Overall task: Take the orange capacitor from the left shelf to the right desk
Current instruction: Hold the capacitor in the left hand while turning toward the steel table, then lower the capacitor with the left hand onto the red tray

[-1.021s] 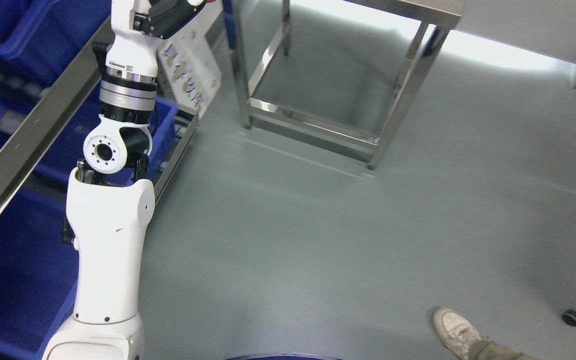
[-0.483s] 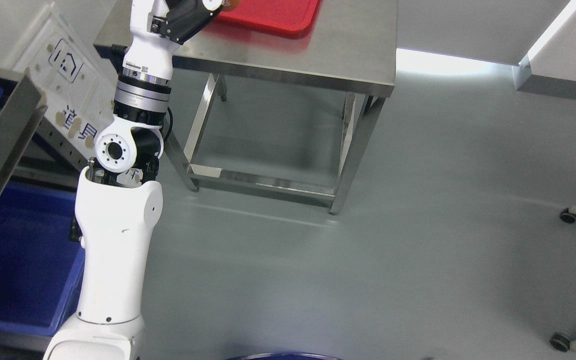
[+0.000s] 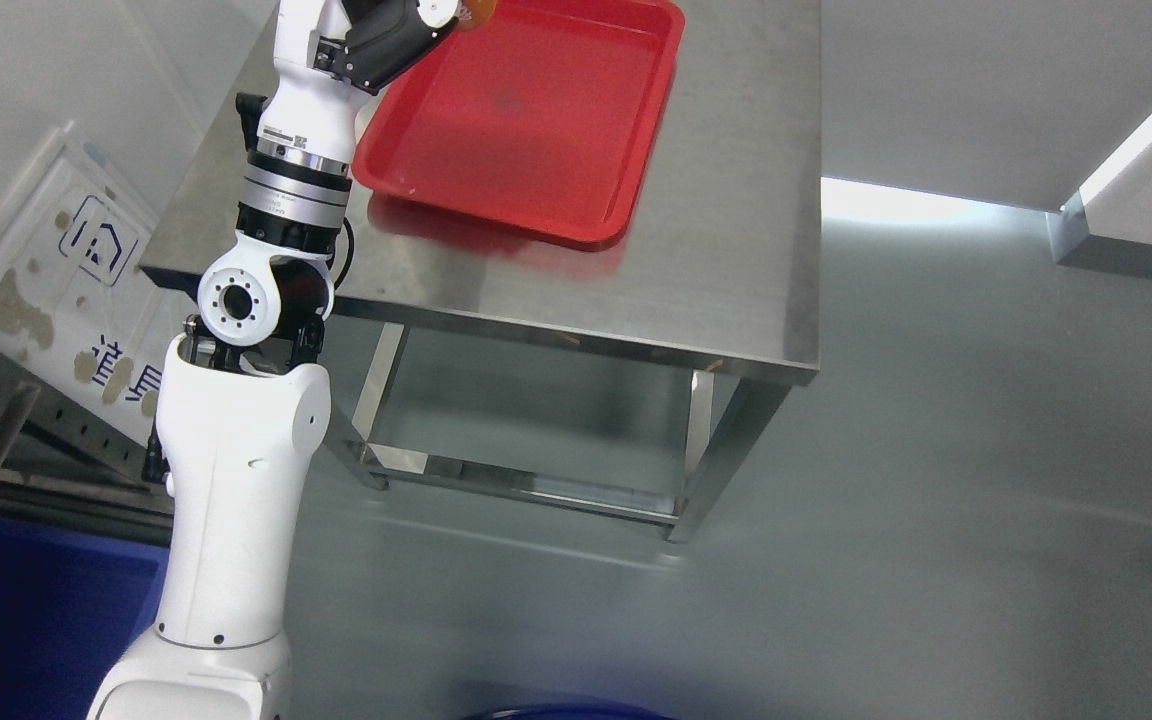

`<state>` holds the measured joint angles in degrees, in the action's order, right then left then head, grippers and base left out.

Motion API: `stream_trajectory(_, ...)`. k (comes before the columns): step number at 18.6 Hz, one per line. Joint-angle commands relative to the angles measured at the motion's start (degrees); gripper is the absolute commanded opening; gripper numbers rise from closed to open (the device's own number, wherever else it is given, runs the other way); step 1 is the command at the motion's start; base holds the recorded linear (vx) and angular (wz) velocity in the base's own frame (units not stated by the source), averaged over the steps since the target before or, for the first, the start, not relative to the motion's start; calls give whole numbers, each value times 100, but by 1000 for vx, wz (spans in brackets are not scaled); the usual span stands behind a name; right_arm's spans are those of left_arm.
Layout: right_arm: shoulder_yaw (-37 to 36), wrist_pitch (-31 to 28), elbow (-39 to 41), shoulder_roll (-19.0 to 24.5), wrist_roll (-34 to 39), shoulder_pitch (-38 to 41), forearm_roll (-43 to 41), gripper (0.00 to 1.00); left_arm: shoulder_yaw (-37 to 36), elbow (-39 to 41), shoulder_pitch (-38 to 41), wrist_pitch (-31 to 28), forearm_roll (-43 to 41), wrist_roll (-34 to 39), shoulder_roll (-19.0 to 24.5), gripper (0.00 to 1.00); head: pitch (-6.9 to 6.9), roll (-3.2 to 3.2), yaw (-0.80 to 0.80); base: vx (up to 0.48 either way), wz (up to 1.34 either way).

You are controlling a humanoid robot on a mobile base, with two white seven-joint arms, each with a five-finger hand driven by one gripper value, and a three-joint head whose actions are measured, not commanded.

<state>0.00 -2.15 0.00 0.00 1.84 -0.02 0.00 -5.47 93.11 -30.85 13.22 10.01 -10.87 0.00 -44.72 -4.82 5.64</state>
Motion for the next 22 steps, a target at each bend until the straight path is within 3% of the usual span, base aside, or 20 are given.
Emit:
stream_trajectory(1, -62, 4, 193, -100, 1, 81, 0, 100, -51, -30, -9, -4, 18, -21, 100, 4, 0, 0, 0, 385, 63)
stream_trajectory(6, -62, 4, 193, -100, 1, 81, 0, 100, 151, 93, -18, -917, 18, -38, 100, 3, 0, 0, 0, 302, -14)
stream_trajectory(12, -62, 4, 193, -100, 1, 81, 0, 100, 151, 111, -9, -1322, 18, -65, 100, 3, -1, 0, 0, 74, -15)
stream_trajectory(22, -62, -5, 193, -100, 1, 81, 0, 100, -507, 41, 61, -1911, -130, -21, 100, 4, 0, 0, 0, -6, 6)
